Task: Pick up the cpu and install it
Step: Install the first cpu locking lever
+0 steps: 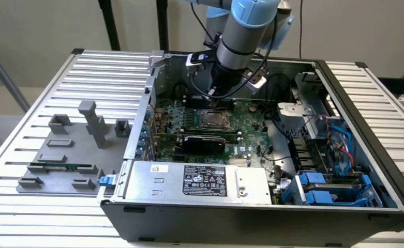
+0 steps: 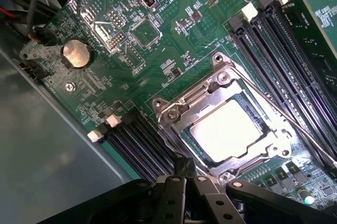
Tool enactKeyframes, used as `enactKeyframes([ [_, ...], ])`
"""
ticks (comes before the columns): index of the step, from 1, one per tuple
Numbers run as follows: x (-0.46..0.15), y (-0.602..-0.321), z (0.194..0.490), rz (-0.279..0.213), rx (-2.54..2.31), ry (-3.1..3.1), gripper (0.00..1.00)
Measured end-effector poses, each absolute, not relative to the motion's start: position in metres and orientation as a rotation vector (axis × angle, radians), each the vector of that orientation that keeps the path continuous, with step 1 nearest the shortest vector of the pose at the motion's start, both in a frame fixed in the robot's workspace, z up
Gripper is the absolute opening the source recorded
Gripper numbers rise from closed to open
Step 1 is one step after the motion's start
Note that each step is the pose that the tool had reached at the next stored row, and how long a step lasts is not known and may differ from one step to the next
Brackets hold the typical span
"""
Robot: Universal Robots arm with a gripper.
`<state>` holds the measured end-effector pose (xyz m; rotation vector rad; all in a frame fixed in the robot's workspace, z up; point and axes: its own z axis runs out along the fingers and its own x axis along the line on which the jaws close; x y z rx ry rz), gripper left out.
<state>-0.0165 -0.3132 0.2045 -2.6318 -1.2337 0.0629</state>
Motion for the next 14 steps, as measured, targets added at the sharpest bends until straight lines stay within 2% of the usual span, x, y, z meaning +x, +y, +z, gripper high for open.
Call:
enactKeyframes([
  [14,-0.0241,-0.3091,0.2045,0.063,-2.632,-1.234,0.11],
])
